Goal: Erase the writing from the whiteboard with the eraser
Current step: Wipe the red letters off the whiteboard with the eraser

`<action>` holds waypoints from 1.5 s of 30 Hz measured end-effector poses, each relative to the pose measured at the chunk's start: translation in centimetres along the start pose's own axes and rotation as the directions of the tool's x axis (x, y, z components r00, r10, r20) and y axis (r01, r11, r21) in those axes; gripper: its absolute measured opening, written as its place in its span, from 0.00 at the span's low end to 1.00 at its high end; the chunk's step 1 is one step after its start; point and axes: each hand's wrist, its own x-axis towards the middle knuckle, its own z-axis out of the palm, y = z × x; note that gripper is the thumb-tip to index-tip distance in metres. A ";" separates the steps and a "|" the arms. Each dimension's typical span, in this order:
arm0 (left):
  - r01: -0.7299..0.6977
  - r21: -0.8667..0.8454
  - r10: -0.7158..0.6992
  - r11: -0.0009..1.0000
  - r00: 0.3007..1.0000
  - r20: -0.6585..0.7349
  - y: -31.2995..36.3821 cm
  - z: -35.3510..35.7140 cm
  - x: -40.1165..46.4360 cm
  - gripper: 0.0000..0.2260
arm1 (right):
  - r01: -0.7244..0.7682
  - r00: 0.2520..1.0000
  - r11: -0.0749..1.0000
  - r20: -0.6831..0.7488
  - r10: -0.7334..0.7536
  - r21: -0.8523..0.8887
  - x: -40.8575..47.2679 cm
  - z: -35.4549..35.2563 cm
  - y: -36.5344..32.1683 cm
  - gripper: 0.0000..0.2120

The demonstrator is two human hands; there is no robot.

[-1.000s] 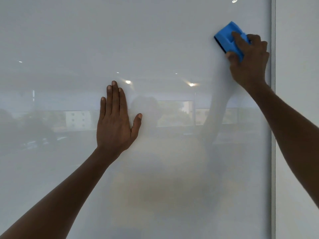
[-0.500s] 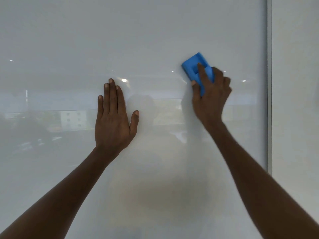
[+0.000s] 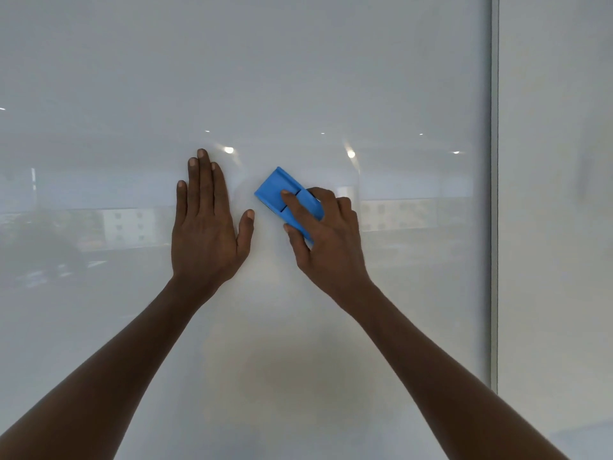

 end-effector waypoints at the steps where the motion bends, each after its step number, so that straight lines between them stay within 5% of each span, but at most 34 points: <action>1: -0.003 -0.003 0.003 1.000 1.000 -0.001 0.0 -0.1 0.0 0.35 | 0.002 1.000 1.000 0.004 -0.002 -0.004 -0.2 -0.4 0.6 0.22; 12: -0.057 -0.001 0.057 0.998 0.998 0.012 -0.3 -0.6 -0.6 0.34 | -0.318 0.945 0.946 -0.099 0.312 -0.058 -3.9 -5.3 10.1 0.24; 20: -0.143 -0.003 0.143 0.990 0.985 0.101 -2.3 -0.4 -6.7 0.35 | -0.470 0.878 0.880 -0.137 0.459 -0.065 -11.3 -5.6 10.9 0.24; 26: -0.150 0.000 0.149 0.989 0.984 0.102 -2.7 -0.3 -7.6 0.35 | -0.593 0.790 0.805 -0.189 0.584 0.012 -16.1 -4.0 7.3 0.24; 32: -0.163 -0.012 0.164 0.987 0.983 0.079 -2.9 -0.4 -7.4 0.35 | -0.742 0.591 0.633 -0.229 0.774 0.223 -15.3 -0.6 1.1 0.25; 45: -0.070 -0.034 0.072 0.997 0.996 0.061 -11.2 -3.3 -6.6 0.37 | -0.690 0.617 0.677 -0.281 0.735 0.255 -6.4 3.6 -8.0 0.25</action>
